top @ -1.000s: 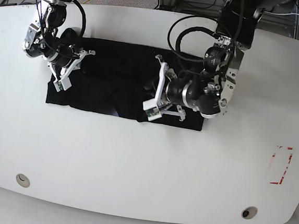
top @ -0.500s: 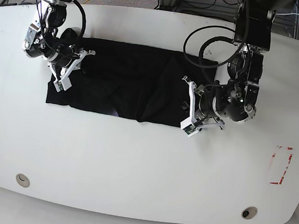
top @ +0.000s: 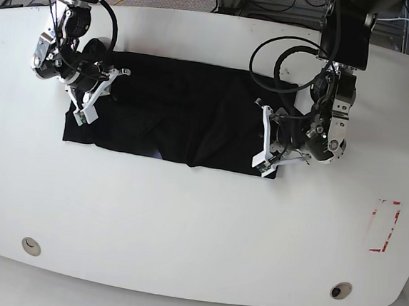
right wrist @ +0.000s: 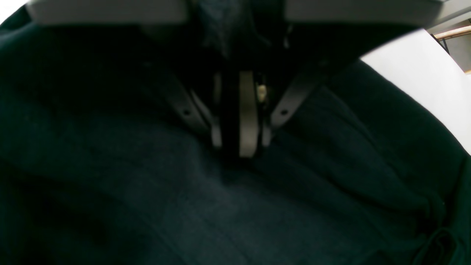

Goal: Layout the t-shirt on the table in an organized manner, then fold the t-shirt properly
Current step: 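Open the left gripper and reposition it on the folded layer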

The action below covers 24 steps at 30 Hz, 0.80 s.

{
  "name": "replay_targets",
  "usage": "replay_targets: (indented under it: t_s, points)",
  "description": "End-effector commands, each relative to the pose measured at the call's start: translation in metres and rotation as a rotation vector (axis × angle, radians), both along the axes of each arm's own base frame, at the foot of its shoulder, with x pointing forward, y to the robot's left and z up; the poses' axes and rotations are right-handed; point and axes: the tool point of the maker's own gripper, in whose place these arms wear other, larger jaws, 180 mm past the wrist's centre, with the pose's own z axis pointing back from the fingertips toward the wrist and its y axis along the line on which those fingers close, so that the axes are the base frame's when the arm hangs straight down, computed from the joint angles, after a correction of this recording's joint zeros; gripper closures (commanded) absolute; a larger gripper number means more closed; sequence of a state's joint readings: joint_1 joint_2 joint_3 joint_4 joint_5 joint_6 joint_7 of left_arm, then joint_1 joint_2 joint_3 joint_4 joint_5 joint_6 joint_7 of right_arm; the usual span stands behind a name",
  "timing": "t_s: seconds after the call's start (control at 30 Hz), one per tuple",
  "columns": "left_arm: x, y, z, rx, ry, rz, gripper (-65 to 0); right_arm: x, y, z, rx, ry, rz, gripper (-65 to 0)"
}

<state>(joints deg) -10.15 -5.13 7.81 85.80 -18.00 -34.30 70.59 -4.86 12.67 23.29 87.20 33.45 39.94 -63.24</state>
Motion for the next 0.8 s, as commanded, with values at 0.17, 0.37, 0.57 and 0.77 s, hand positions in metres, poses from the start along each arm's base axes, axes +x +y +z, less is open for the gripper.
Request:
replay_targets:
  t_s: [0.17,0.37,0.57,0.77]
  points:
    - [0.009,-0.007,0.011,-0.03,-0.039,-0.009,-3.9,0.004,-0.004,0.005,-0.013,-0.014,0.004,-6.2]
    - [-0.003,-0.038,0.009,-0.038,-0.02,-0.092,-3.9,0.004,-0.004,0.005,-0.013,-0.014,0.004,-6.2]
    - [-0.016,-0.062,0.012,-0.069,0.001,-0.192,-3.9,0.004,-0.003,0.005,-0.012,-0.014,0.004,-6.2]
    - [-0.025,-0.078,0.018,-0.151,0.027,-0.231,-3.9,0.004,-0.003,0.005,-0.012,-0.014,0.004,-6.2]
